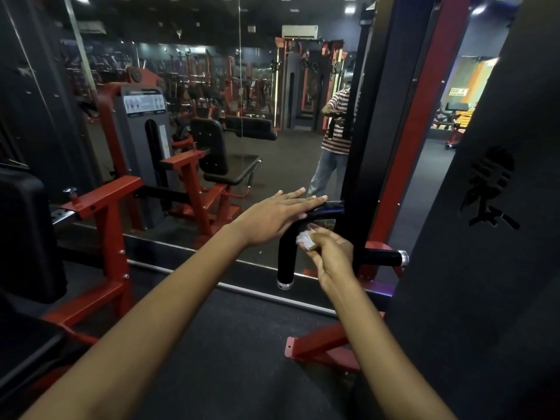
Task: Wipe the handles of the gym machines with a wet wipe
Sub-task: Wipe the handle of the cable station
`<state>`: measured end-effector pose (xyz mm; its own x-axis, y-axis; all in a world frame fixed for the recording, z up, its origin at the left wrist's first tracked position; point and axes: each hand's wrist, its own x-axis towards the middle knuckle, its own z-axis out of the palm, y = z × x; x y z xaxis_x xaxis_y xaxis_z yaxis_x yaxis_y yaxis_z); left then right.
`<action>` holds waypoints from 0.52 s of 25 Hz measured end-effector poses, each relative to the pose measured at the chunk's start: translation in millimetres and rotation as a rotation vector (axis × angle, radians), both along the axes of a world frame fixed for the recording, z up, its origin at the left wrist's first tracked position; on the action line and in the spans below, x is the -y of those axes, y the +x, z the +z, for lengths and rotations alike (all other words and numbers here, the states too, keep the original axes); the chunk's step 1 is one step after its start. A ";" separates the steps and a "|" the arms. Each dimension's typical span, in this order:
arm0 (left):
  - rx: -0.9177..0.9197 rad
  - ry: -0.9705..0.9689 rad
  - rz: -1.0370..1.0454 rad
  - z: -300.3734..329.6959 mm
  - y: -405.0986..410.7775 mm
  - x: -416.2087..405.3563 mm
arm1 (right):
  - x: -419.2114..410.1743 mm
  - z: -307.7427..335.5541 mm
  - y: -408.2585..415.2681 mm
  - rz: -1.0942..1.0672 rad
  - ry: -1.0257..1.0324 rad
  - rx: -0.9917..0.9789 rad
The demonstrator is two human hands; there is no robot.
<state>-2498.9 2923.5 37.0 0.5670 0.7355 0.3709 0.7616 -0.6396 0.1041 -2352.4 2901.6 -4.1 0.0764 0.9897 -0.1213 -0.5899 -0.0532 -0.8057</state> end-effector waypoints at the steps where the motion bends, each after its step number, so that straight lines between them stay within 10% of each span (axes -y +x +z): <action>1: 0.014 -0.006 -0.002 -0.9 -0.2 0.0 | 3.2 -2.4 3.5 -0.042 -0.004 0.004; 8: -0.001 0.004 0.011 -0.6 1.5 -0.1 | -6.3 23.4 27.1 -0.043 -0.270 -0.691; 13: 0.008 -0.003 0.017 -1.6 2.4 0.9 | -5.7 28.3 7.5 -0.127 -0.182 -0.588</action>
<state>-2496.5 2922.5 35.4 0.5518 0.7459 0.3731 0.7713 -0.6266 0.1119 -2344.9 2907.3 24.2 0.0610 0.9368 -0.3446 -0.9423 -0.0599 -0.3295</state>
